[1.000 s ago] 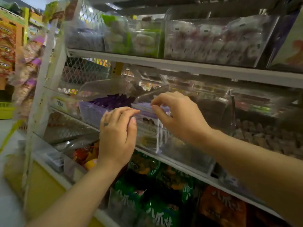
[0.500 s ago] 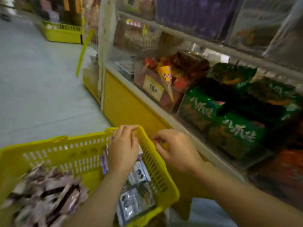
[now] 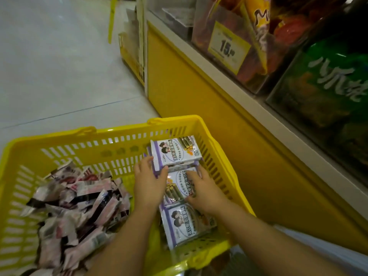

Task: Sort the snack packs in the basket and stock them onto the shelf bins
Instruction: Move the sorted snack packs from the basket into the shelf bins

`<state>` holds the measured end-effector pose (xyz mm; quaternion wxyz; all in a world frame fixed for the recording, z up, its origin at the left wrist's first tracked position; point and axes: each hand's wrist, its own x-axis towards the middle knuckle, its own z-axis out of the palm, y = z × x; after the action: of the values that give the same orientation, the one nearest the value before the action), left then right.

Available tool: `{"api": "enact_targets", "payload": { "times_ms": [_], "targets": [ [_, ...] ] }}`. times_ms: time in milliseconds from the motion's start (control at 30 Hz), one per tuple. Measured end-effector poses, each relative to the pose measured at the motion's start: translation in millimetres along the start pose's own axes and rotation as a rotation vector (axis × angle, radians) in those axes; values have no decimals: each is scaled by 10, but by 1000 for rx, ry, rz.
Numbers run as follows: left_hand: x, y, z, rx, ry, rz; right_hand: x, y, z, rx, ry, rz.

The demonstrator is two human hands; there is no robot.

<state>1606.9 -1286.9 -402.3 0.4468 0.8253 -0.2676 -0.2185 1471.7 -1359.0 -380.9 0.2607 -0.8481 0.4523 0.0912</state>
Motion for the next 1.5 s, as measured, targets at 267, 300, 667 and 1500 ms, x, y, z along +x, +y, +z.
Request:
{"api": "enact_targets", "payload": {
  "times_ms": [267, 300, 667, 1500],
  "targets": [
    [121, -9, -35, -153, -206, -276, 115, 19, 39, -94, -28, 12],
    [132, -27, -61, -155, -237, -299, 101, 19, 37, -89, -12, 3],
    [181, -70, -420, 154, -690, -231, -75, -23, -113, 189, -102, -92],
    [637, 55, -1216, -45, -494, -221, 348, -431, -804, 334, 323, -213]
  ]
}}
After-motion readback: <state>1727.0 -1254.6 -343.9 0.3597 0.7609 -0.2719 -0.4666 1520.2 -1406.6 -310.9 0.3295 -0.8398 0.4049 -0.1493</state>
